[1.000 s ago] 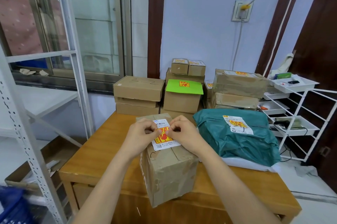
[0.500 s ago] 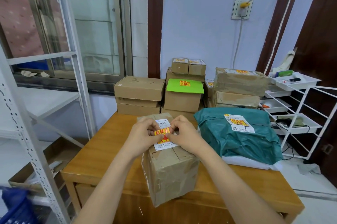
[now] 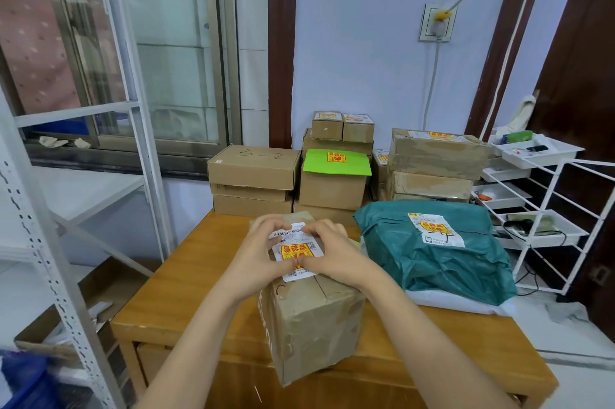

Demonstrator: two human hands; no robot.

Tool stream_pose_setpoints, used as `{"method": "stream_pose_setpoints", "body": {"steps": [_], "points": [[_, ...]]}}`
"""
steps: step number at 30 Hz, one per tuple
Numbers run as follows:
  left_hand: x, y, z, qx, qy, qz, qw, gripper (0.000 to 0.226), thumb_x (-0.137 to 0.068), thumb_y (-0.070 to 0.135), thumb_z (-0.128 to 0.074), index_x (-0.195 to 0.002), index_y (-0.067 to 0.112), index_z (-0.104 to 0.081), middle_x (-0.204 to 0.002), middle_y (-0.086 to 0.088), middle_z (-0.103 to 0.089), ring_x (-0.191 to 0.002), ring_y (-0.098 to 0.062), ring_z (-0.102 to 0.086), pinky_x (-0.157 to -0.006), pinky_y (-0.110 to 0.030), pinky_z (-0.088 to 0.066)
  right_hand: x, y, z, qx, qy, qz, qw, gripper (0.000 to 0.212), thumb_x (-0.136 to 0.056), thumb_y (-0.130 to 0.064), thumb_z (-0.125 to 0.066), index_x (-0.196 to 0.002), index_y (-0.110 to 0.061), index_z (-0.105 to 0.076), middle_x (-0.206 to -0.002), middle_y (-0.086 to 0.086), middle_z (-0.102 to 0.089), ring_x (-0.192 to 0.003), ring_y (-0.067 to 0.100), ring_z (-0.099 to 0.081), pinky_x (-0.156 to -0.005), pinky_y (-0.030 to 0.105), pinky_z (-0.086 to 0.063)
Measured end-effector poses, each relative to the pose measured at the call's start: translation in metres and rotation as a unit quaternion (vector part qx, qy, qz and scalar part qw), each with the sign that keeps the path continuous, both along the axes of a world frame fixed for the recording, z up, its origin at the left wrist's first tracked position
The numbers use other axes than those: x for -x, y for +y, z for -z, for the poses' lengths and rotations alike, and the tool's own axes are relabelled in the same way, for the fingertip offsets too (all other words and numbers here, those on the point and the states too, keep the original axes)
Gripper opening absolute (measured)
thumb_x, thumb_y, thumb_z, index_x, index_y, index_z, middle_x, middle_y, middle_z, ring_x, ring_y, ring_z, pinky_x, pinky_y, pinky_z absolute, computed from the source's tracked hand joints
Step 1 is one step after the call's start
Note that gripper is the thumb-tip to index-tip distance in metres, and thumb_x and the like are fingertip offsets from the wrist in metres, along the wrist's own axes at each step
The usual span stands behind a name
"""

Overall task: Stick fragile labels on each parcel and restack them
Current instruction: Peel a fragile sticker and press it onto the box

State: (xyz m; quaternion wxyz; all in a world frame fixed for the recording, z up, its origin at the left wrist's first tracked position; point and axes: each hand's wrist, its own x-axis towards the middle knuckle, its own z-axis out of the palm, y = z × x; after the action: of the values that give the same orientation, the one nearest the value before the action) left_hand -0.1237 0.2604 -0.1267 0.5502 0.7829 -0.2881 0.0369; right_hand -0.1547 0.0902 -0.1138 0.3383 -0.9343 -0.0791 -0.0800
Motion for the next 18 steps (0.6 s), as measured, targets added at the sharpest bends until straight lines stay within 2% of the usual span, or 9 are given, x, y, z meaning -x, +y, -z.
{"method": "stream_pose_setpoints", "body": {"steps": [4,9,15,18], "points": [[0.0,0.001,0.0,-0.02,0.001,0.011,1.0,0.053,-0.076,-0.001,-0.072,-0.118,0.023,-0.051,-0.134,0.013,-0.033,-0.121,-0.006,-0.043,-0.098,-0.016,-0.038,0.001,-0.001,-0.001,-0.009,0.021,-0.016,1.0,0.066,-0.086,-0.024,-0.064,-0.143,-0.018,-0.034,-0.145,-0.003,-0.033,-0.136,0.014,-0.018,-0.108,0.027,-0.023],[0.001,-0.002,0.002,-0.026,0.003,-0.002,1.0,0.055,-0.076,-0.004,-0.067,-0.122,0.022,-0.051,-0.144,0.012,-0.026,-0.128,-0.008,-0.036,-0.102,-0.022,-0.035,0.0,-0.001,-0.002,-0.013,0.034,-0.015,0.999,0.068,-0.087,-0.019,-0.059,-0.147,-0.017,-0.028,-0.15,-0.002,-0.028,-0.14,0.014,-0.016,-0.112,0.03,-0.021],[0.006,-0.01,0.005,-0.037,-0.045,-0.057,0.997,0.058,-0.084,0.0,-0.062,-0.129,0.031,-0.045,-0.148,0.016,-0.018,-0.132,0.004,-0.022,-0.098,-0.018,-0.028,-0.003,-0.001,-0.001,0.002,0.027,-0.004,1.0,0.059,-0.092,-0.014,-0.05,-0.147,-0.015,-0.028,-0.148,0.002,-0.033,-0.136,0.016,-0.024,-0.107,0.027,-0.026],[0.004,-0.014,0.005,-0.051,-0.046,-0.09,0.994,0.058,-0.087,0.002,-0.06,-0.138,0.023,-0.042,-0.156,0.009,-0.015,-0.138,-0.003,-0.021,-0.098,-0.016,-0.024,-0.006,-0.001,0.001,0.023,0.026,0.004,0.999,0.057,-0.095,-0.015,-0.047,-0.149,-0.015,-0.025,-0.15,0.003,-0.031,-0.137,0.017,-0.023,-0.105,0.026,-0.028]]}}
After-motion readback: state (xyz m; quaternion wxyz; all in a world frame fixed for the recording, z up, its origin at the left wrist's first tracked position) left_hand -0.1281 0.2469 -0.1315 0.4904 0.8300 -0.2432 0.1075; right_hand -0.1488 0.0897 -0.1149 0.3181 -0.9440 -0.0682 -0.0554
